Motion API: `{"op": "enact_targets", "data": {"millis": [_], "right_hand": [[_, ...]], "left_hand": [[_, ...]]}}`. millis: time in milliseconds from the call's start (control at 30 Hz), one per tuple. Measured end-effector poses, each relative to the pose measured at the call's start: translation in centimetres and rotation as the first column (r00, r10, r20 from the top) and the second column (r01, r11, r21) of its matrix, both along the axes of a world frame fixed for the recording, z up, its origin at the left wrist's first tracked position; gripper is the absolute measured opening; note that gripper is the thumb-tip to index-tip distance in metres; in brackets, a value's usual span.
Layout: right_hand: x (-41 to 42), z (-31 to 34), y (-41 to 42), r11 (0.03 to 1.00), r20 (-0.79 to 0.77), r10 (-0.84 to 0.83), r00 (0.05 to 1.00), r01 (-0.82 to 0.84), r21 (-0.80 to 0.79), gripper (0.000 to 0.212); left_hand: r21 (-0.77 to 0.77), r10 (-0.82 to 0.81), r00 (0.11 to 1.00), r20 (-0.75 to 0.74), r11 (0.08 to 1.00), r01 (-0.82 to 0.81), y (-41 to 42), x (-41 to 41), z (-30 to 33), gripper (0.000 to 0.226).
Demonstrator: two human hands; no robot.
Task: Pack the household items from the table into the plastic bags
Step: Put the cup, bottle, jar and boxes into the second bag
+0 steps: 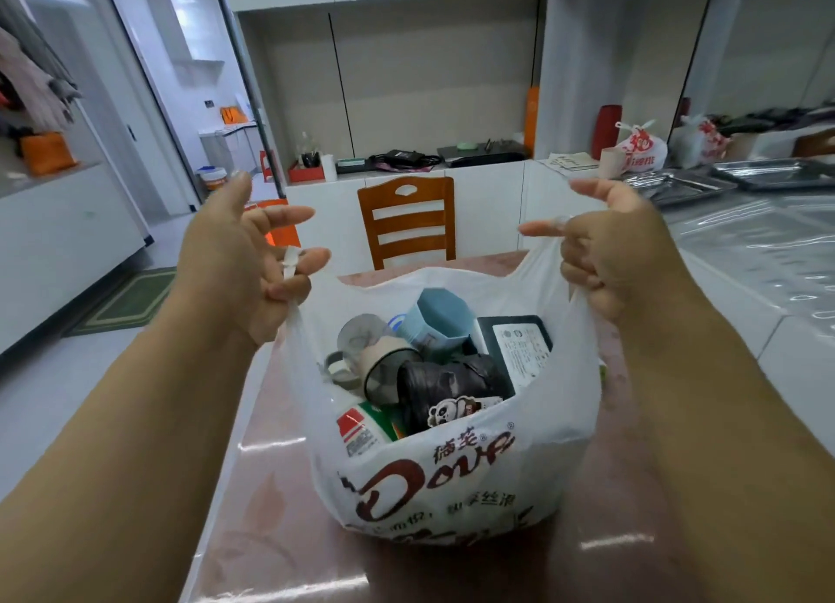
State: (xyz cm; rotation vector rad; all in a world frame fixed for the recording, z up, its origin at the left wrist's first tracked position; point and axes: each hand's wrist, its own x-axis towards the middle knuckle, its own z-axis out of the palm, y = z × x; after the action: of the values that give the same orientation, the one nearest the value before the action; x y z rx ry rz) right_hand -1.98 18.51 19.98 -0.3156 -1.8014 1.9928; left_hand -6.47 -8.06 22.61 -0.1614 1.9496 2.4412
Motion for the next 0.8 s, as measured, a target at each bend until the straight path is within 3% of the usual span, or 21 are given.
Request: {"op": "enact_targets", "data": {"millis": [67, 167, 267, 367, 433, 533, 700, 800], "right_hand": [[-0.4, 0.0, 0.4, 0.999, 0.039, 0.025, 0.999, -0.026, 0.027, 0.039], [-1.4, -1.9, 0.7, 0.988, 0.250, 0.082, 0.965, -0.111, 0.107, 0.033], [-2.0, -3.2, 1.1, 0.926, 0.403, 0.070, 0.913, -0.209, 0.313, 0.031], [-3.2, -2.2, 2.0, 0.794, 0.488, -0.090, 0.868, -0.234, 0.562, 0.043], [-5.1, -1.3, 3.3, 0.700, 0.489, -0.211, 0.846, -0.218, 0.680, 0.054], [-9.5, -0.9, 5.6, 0.729, 0.491, -0.232, 0.840, -0.184, 0.659, 0.061], [-18.3, -4.4, 8.9, 0.768, 0.650, -0.172, 0.740, -0.312, 0.559, 0.056], [-22.6, -8.6, 10.2, 0.696, 0.695, -0.145, 0.704, -0.427, 0.578, 0.041]], "left_hand": [[-0.029, -0.029, 0.999, 0.027, 0.999, 0.030, 0.5, -0.6, -0.5, 0.065], [-0.134, -0.095, 0.985, 0.143, 0.984, 0.115, 1.9, -1.2, -2.8, 0.067], [-0.221, -0.149, 0.968, 0.204, 0.956, 0.194, 2.5, -2.5, -3.8, 0.060], [-0.318, -0.156, 0.966, 0.207, 0.923, 0.218, 2.5, -4.5, -3.1, 0.058], [-0.472, -0.113, 0.973, 0.203, 0.859, 0.198, 2.4, -6.1, -2.7, 0.060], [-0.641, -0.070, 0.983, 0.169, 0.750, 0.163, 2.8, -9.6, -2.3, 0.063], [-0.661, -0.146, 0.969, 0.201, 0.710, 0.244, 5.7, -17.0, -3.8, 0.059], [-0.648, -0.218, 0.941, 0.257, 0.684, 0.336, 8.1, -21.4, -6.2, 0.056]]}}
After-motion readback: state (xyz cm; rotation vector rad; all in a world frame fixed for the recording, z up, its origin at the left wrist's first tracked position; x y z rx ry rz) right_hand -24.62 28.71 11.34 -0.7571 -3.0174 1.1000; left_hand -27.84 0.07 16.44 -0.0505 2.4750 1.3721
